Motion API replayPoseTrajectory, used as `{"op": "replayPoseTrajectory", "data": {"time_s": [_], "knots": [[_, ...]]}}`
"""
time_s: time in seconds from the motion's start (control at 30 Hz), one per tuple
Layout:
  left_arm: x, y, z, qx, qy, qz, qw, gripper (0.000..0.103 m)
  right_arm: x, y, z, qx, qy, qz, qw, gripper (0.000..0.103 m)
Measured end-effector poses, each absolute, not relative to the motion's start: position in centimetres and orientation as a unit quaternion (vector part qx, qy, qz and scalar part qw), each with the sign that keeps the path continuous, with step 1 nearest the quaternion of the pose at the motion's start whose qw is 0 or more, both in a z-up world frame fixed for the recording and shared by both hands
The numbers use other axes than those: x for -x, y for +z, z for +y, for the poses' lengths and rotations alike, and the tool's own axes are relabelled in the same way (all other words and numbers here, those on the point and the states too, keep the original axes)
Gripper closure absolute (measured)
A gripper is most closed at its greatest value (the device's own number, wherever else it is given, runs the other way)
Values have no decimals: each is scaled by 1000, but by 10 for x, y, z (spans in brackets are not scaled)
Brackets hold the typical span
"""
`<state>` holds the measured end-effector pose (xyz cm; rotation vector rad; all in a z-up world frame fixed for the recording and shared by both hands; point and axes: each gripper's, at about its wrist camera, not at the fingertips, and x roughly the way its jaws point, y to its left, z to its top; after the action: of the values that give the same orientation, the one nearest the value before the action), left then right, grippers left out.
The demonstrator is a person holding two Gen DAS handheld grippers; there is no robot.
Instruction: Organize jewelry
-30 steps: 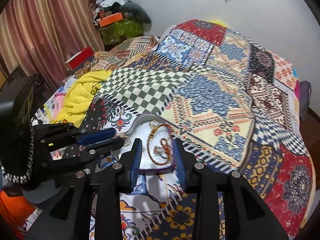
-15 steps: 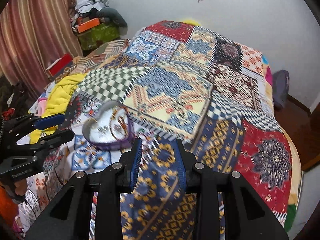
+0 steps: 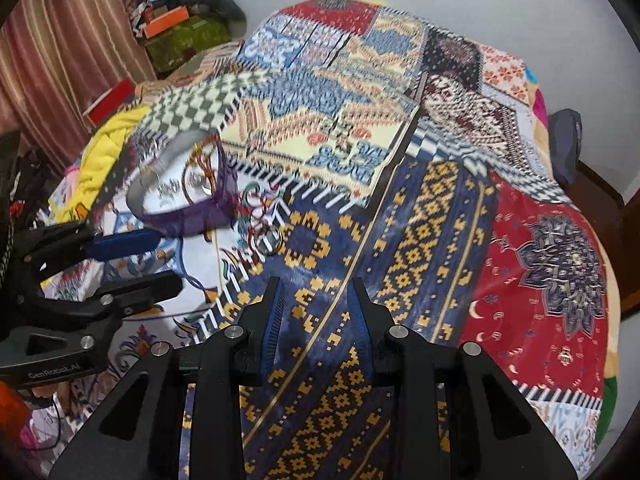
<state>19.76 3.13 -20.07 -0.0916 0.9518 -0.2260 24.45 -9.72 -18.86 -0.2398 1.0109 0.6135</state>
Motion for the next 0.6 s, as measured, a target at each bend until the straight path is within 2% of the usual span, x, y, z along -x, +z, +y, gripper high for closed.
{"op": "replayPoseTrajectory", "data": {"time_s": [0.33,0.6], "knots": [[-221,-220,35,53,-109,473,873,74,-256,-206,-72,130,318,485,804,74],[-226,-220,46,53,-92,467,878,74,-259,-211,-55,147,324,477,803,74]]}}
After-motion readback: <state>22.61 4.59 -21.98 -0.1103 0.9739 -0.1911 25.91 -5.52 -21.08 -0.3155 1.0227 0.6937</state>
